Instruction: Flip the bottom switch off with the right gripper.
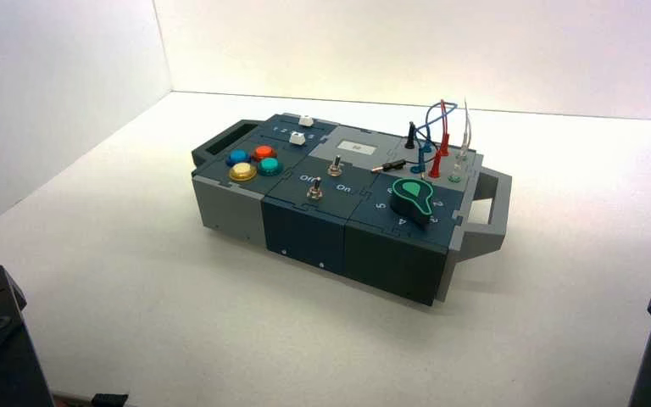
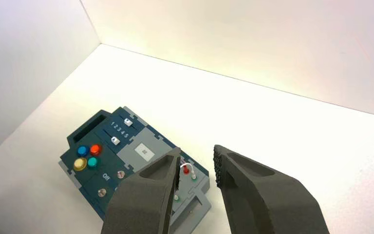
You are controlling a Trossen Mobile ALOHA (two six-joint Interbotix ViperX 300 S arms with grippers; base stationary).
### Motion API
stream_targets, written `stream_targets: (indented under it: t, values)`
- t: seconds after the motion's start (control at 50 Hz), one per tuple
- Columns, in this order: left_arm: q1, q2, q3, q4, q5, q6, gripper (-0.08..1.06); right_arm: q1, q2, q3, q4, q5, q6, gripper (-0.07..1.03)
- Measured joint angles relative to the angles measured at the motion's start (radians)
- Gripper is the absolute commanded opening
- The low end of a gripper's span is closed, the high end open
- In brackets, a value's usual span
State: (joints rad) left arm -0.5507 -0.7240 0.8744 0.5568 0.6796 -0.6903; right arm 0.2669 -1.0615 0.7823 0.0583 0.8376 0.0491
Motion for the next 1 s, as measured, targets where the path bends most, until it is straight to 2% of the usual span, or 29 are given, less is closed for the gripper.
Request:
stream_targets:
  t: [0.54,0.72,0.86,0.88,1.0]
  values:
    - [0.002,-0.003,0.002,0.0,-0.006,-0.002,0.4,0.0,-0.005,0.0,0.017,0.003,0.0,0.38]
    - [0.003,0.017,-0.002,0.0,-0.006,0.025,0.4,0.0,-0.002,0.0,0.017,0.018,-0.003,0.38]
    - [0.025,0.086,-0.031,0.0,-0.006,0.043,0.4,0.0,0.005,0.0,0.026,0.029,-0.031,0.38]
    - [0.034,0.112,-0.044,0.0,-0.006,0.044,0.4,0.0,0.018,-0.005,0.043,0.04,-0.049,0.38]
    - [0.044,0.176,-0.067,0.0,-0.008,0.046,0.4,0.008,0.058,-0.02,0.092,0.054,-0.077,0.38]
